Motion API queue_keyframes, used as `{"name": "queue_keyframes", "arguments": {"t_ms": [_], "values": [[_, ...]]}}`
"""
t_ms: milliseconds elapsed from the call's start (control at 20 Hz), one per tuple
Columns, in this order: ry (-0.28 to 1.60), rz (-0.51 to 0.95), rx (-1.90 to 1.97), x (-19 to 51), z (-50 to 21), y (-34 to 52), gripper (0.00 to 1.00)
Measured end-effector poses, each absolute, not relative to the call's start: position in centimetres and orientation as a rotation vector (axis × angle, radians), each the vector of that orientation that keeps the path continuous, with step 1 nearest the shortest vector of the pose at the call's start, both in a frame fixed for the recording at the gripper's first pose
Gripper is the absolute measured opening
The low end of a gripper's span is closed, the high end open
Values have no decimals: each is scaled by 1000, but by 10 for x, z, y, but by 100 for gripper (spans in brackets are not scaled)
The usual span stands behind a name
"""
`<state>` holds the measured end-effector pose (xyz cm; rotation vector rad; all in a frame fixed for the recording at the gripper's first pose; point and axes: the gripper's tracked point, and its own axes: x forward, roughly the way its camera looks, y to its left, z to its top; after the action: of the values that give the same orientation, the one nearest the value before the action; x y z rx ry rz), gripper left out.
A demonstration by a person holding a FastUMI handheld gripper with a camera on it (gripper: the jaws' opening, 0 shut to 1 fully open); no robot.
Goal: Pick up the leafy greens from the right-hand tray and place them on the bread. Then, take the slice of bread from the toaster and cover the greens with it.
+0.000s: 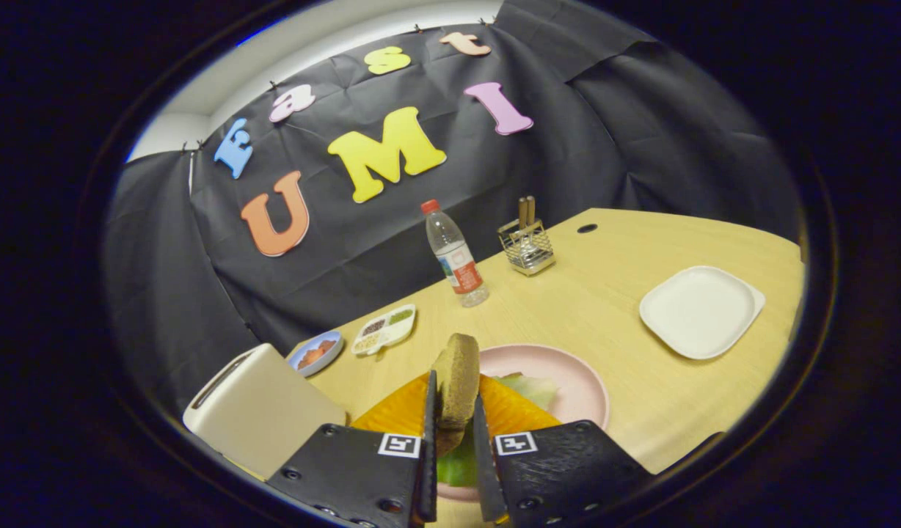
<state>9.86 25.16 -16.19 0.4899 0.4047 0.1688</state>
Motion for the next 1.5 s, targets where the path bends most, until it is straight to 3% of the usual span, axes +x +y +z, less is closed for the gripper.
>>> {"name": "queue_keyframes", "arguments": {"t_ms": [400, 650, 1000, 1500], "values": [[436, 113, 447, 99, -177, 222, 74], [294, 68, 325, 94, -134, 195, 93], [-47, 41, 101, 43, 7, 184, 95], [-144, 223, 93, -25, 65, 274, 95]]}}
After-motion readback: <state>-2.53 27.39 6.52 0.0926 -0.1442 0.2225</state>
